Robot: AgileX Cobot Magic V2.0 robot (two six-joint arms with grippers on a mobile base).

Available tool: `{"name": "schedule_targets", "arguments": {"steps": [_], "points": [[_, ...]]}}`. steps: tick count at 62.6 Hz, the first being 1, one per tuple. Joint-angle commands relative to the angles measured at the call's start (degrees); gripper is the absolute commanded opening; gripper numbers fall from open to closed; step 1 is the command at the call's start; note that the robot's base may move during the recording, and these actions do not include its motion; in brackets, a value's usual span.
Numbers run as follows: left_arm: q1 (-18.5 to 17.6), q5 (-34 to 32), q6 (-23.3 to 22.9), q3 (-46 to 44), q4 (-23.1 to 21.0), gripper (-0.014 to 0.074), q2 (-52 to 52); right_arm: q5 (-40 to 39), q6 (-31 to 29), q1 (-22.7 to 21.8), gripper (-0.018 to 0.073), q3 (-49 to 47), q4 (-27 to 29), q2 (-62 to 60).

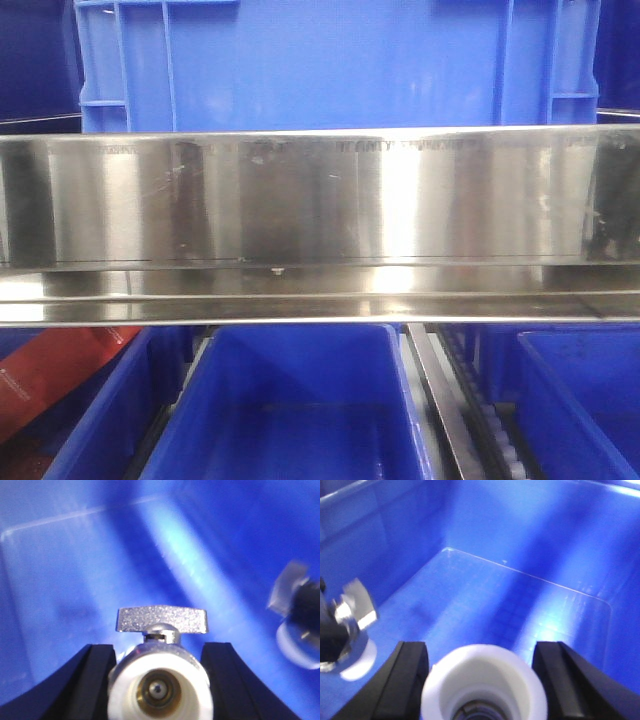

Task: Place valve from conveyor to right shelf box
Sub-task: 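Lower both valves into the blue bin and open both grippers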

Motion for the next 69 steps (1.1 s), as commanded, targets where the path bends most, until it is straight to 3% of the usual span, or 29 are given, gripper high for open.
{"name": "schedule_targets", "arguments": {"steps": [1, 15, 27, 37, 45, 58, 62, 69], "points": [[-0.31, -1.1, -0.36, -0.88, -0.2, 0.0174, 0.06, -3.23, -0.01, -0.11, 0.02, -1.36, -0.24, -0.92], [-0.31, -0.97, -0.36, -0.88, -0.2, 0.0325, 0.18, -2.61, -0.01, -0.21, 0.0341, -1.36, -0.24, -0.92], [-0.31, -0.97, -0.36, -0.88, -0.2, 0.0393, 0.18, -1.37, -0.01, -0.21, 0.038, -1.36, -0.24, -0.92], [-0.31, -0.97, -0.36, -0.88, -0.2, 0.0388, 0.18, -1.37, -0.01, -0.21, 0.0361, -1.36, -0.24, -1.24], [-0.31, -0.86, -0.36, -0.88, -0.2, 0.0281, -0.72, -0.38, -0.01, -0.21, 0.0236, -2.21, -0.24, -2.27], [-0.31, -1.12, -0.36, -0.88, -0.2, -0.0108, -1.57, -0.4, -0.01, -0.21, -0.009, -2.59, -0.24, -3.78], [-0.31, -1.28, -0.36, -0.88, -0.1, -0.0111, -1.57, -0.29, -0.01, -0.32, -0.0168, -2.59, -0.53, -3.85], [-0.06, -0.2, -0.36, -1.9, -0.1, -0.0111, -1.77, 1.45, -0.01, -1.53, -0.0168, -2.59, -0.53, -4.72]]}}
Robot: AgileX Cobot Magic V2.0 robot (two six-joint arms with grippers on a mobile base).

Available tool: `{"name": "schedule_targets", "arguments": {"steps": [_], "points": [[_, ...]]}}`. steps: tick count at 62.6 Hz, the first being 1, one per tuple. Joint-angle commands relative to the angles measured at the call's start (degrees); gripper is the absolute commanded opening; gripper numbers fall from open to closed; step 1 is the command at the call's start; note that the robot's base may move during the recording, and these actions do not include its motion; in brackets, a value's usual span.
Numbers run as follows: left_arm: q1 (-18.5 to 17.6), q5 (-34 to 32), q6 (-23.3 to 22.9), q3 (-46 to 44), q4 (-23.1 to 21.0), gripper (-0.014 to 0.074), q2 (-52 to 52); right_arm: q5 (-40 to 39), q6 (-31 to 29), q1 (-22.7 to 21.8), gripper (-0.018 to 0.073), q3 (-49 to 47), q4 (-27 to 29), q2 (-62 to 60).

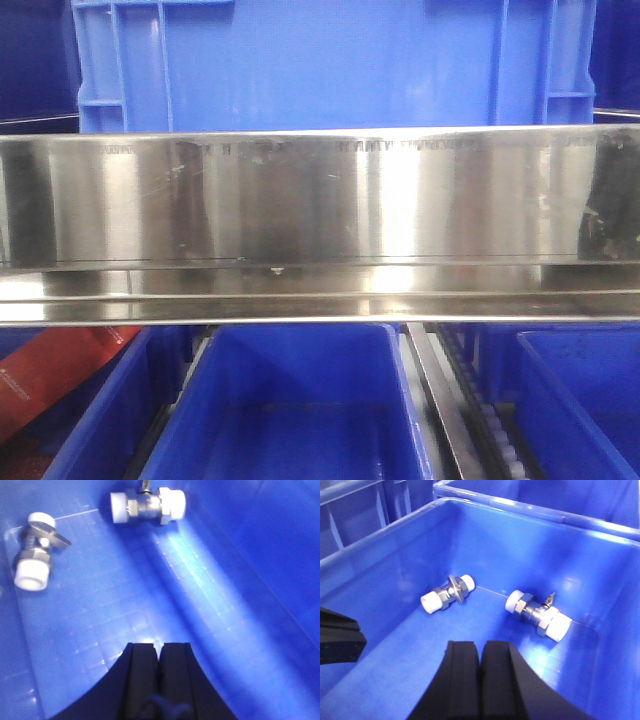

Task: Place valve from conveyor to right shelf box
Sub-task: 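Lower both valves into the blue bin and open both grippers, then lift both open grippers up out of the blue bin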

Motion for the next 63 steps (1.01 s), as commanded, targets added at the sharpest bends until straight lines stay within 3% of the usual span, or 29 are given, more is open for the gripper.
{"name": "schedule_targets", "arguments": {"steps": [1, 8, 14, 24, 48, 63], "points": [[0.04, 0.56, -0.26, -1.32, -0.17, -0.0111, -1.12, 0.78, -0.01, -1.26, -0.0168, -0.5, -0.53, -1.53], [0.04, 1.02, -0.26, -1.32, -0.17, -0.0111, -3.05, 2.77, -0.01, -2.5, -0.0168, -0.13, -0.53, -3.96], [-0.74, 0.0, -0.26, -1.02, -0.15, -0.0111, -5.52, -0.98, -0.01, -2.62, -0.0168, 1.51, -0.7, -7.54], [-2.66, -11.41, -0.26, 4.87, -0.15, -0.0111, -10.35, -3.43, -0.01, -3.5, -0.0168, 7.2, -1.88, -13.94], [-4.2, -37.8, -0.26, 35.03, 0.58, -0.0111, -29.73, -14.94, -0.01, -8.47, -0.0168, 35.91, -3.49, -36.42], [-4.2, -49.62, -0.26, 57.15, 0.76, -0.0111, -46.55, -17.92, -0.01, -8.73, -0.0168, 46.53, -3.49, -51.48]]}}
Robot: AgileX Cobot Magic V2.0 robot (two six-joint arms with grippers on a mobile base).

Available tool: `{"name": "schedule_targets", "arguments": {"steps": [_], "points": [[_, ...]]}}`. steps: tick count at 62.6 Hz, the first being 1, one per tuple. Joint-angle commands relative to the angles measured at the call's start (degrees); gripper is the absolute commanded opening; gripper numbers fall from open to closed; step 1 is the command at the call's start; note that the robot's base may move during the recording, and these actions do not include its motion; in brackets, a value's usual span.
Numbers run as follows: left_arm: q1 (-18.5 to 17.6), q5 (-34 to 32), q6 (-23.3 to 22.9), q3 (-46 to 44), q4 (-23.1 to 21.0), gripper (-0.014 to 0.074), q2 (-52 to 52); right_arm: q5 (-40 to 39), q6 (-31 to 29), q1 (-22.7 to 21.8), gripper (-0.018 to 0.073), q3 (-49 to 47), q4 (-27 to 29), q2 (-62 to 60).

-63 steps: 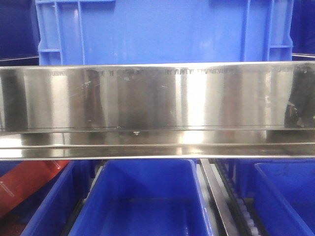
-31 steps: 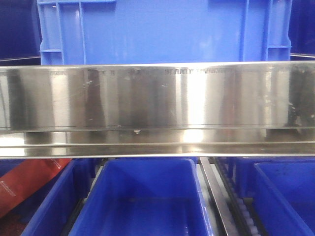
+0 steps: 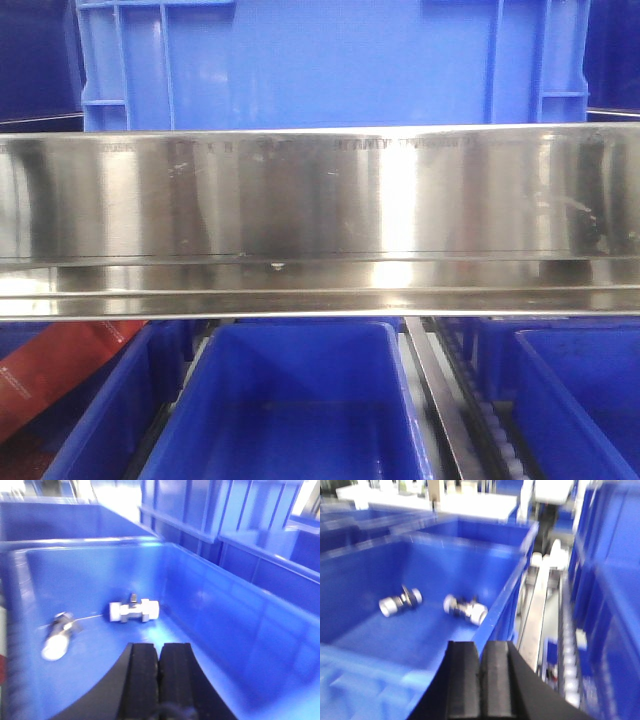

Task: Place valve from conveyor to right shelf box
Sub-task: 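Lift both open grippers up out of the blue bin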

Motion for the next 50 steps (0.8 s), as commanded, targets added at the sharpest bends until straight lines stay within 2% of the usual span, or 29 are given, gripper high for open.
{"name": "schedule_targets", "arguments": {"steps": [1, 10, 25, 33, 50], "points": [[-0.31, -5.16, -0.19, 6.91, 0.04, -0.0111, -6.1, -1.85, -0.01, -0.37, -0.0168, 2.64, -0.6, -5.33], [0.33, -6.93, -0.19, 16.52, 0.04, -0.0111, -15.53, -1.73, -0.01, -0.37, -0.0168, 6.7, -0.6, -12.92], [5.24, -6.81, -0.19, 26.81, 0.04, -0.0111, -28.94, -1.59, -0.01, -0.37, -0.0168, 14.1, -0.6, -22.37], [6.66, -6.81, -0.19, 28.42, 0.04, -0.0111, -33.74, -0.87, -0.01, -0.37, -0.0168, 14.93, -0.6, -25.17], [6.64, -7.3, -0.19, 28.35, 0.04, -0.0111, -37.19, -0.87, -0.01, -0.37, -0.0168, 14.93, -0.6, -25.94]]}}
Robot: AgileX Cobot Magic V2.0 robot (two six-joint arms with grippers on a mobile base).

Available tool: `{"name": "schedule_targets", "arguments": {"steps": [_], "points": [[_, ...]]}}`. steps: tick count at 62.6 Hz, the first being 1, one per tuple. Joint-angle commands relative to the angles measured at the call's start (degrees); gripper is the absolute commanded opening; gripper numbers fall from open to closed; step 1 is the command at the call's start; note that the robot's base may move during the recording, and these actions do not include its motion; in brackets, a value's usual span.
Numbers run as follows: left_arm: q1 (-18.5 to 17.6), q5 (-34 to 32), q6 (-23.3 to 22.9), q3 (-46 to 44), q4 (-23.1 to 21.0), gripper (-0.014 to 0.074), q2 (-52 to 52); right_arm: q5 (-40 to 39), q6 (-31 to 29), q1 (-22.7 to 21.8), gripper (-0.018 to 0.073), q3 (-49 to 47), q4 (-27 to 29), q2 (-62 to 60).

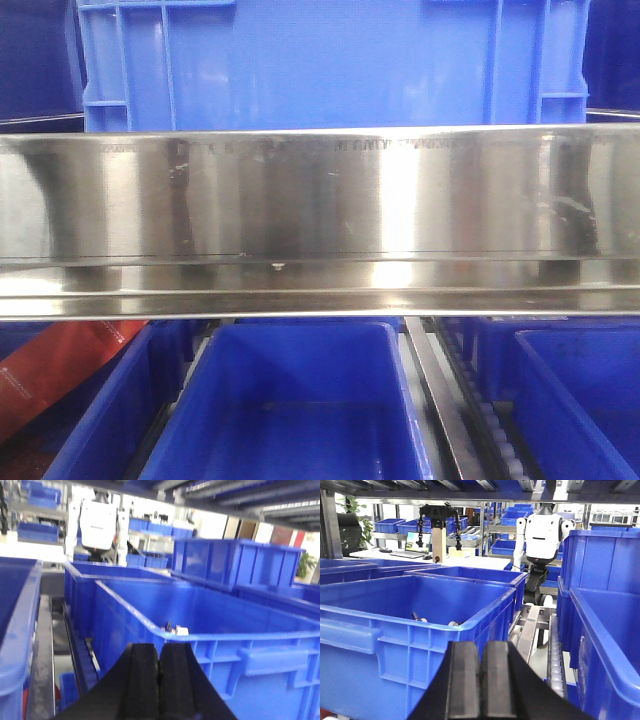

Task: Place valve from conveyor to right shelf box
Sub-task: 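Lift both open grippers up out of the blue bin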

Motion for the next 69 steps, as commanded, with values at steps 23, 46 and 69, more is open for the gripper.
{"name": "schedule_targets", "arguments": {"steps": [23, 46, 69], "points": [[0.13, -1.25, -0.19, 0.16, -0.06, -0.0111, -0.52, -0.55, -0.01, -0.28, -0.0168, 0.14, -0.6, -0.21], [0.13, -1.25, -0.19, 0.16, -0.06, -0.0111, -0.52, -3.88, 6.56, -4.31, -0.0168, 16.55, -8.03, -12.15], [0.13, -1.32, -0.19, 0.16, -0.06, -0.0111, -0.55, -13.05, 6.56, -15.14, -0.0168, 32.6, -0.71, -19.37]]}}
